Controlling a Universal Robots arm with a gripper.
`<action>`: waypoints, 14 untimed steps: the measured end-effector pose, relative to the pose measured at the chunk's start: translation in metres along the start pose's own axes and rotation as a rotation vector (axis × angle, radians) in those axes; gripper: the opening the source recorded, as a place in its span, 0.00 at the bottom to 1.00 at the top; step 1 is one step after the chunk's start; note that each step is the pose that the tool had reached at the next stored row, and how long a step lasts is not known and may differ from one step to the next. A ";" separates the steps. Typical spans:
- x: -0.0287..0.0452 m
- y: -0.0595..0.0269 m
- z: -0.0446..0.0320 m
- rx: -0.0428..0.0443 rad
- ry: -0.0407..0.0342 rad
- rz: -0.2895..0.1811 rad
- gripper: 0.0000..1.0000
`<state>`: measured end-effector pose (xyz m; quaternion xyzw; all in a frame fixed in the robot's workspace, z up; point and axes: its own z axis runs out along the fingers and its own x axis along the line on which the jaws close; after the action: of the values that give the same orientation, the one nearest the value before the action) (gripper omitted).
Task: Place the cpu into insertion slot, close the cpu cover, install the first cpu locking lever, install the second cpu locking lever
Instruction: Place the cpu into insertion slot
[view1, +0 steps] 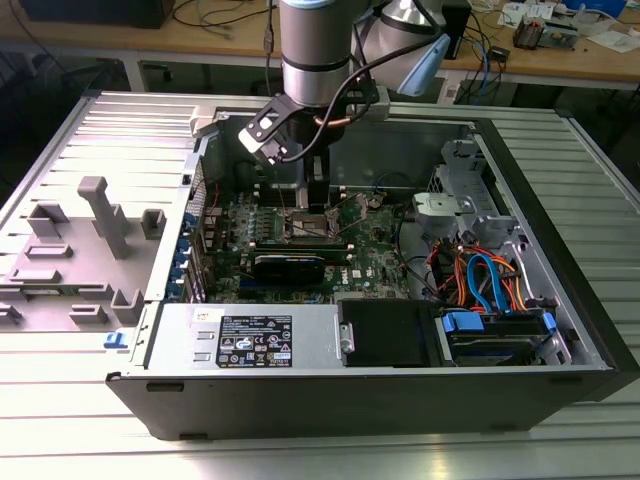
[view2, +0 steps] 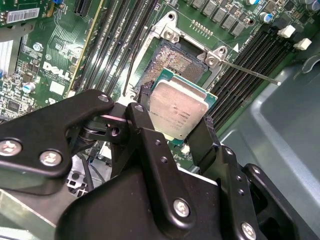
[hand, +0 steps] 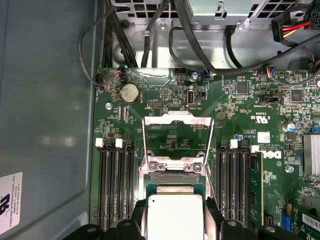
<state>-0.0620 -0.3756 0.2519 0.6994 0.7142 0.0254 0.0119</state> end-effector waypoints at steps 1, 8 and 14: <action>0.0000 0.0000 0.0005 0.0000 -0.0001 0.000 0.55; 0.0003 -0.0002 0.0034 0.0000 -0.0001 0.000 0.55; 0.0009 -0.0003 0.0064 0.0000 -0.0001 0.000 0.55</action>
<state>-0.0620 -0.3746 0.2455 0.6993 0.7142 0.0254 0.0119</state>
